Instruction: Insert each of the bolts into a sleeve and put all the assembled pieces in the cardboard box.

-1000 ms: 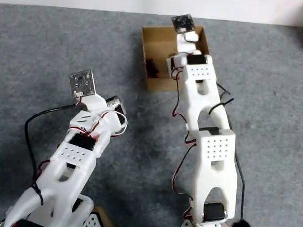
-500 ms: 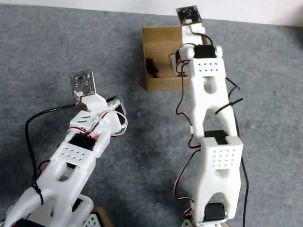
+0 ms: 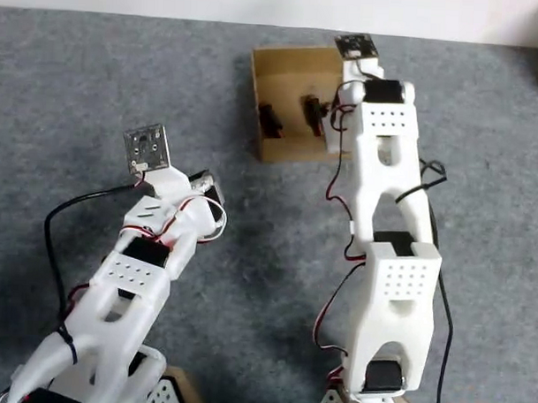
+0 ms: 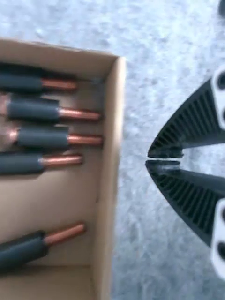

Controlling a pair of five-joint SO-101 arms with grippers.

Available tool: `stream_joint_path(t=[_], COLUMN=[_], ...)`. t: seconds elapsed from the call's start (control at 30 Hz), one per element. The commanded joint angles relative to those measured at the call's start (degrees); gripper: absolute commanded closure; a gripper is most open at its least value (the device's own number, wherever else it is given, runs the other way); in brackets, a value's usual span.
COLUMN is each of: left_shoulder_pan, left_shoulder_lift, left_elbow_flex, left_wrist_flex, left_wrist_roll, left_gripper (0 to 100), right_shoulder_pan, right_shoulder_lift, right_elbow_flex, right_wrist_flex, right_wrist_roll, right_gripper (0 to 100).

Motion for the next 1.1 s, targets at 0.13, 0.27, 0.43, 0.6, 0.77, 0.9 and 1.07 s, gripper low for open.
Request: stream_joint_path(t=[0.13,0.27,0.43,0.6,0.77,0.9,1.07], left_shoulder_pan=[0.8,0.4,-0.7,-0.7,-0.7,-0.7,-0.8], left_shoulder_lift=[0.0,-0.7,-3.9,-7.2,-10.0,-13.6,-17.5], left_elbow_flex=[-2.8,-3.3,-6.2,-9.7,-10.0,-10.2,-10.2], left_wrist_flex=[-1.6,-1.4,4.5,14.4,17.4,20.9,26.9], left_wrist_roll=[-0.4,-1.0,-3.7,-3.7,-4.0,-4.1,-6.5], left_gripper=[99,99,99,99,99,99,99], right_shoulder_pan=[3.1,5.1,5.8,6.0,6.1,7.2,7.2], right_shoulder_lift=[-4.9,-7.7,-16.6,-22.9,-29.9,-39.2,-51.6], right_elbow_flex=[-0.6,-1.6,-1.5,3.5,13.2,22.2,36.6], right_wrist_flex=[4.9,5.4,5.3,5.4,3.7,0.7,-4.1], right_wrist_roll=[-0.7,-4.0,-5.6,-9.4,-9.1,-8.0,-6.5], right_gripper=[99.4,99.4,99.4,99.4,99.4,99.5,99.5])
